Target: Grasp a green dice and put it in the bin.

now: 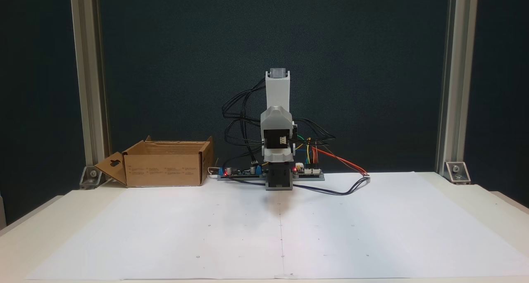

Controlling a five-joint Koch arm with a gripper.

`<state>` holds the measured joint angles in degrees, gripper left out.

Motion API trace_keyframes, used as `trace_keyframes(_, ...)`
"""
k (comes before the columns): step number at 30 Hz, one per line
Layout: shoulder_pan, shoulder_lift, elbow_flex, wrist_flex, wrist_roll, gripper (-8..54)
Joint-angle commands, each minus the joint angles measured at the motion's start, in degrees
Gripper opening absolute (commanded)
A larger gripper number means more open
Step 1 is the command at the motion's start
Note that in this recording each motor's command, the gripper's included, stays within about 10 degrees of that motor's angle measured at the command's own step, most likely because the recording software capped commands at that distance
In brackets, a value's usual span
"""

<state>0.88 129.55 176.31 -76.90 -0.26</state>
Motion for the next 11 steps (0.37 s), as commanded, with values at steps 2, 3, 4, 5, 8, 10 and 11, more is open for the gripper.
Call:
trace_keyframes(2, 0.09, 5.98, 2.90, -3.25, 0.97, 44.9)
trace_keyframes(3, 0.09, 5.98, 2.90, -3.25, 0.97, 44.9)
trace_keyframes(4, 0.09, 5.98, 2.99, -3.25, 0.97, 44.9)
trace_keyframes(5, 0.09, 5.98, 2.90, -3.25, 0.97, 44.9)
trace_keyframes(8, 0.18, 5.98, 2.90, -3.25, 0.97, 44.9)
trace_keyframes(10, 0.18, 5.98, 2.90, -3.08, 0.97, 44.9)
trace_keyframes(11, 0.18, 5.98, 2.90, -2.99, 0.97, 44.9)
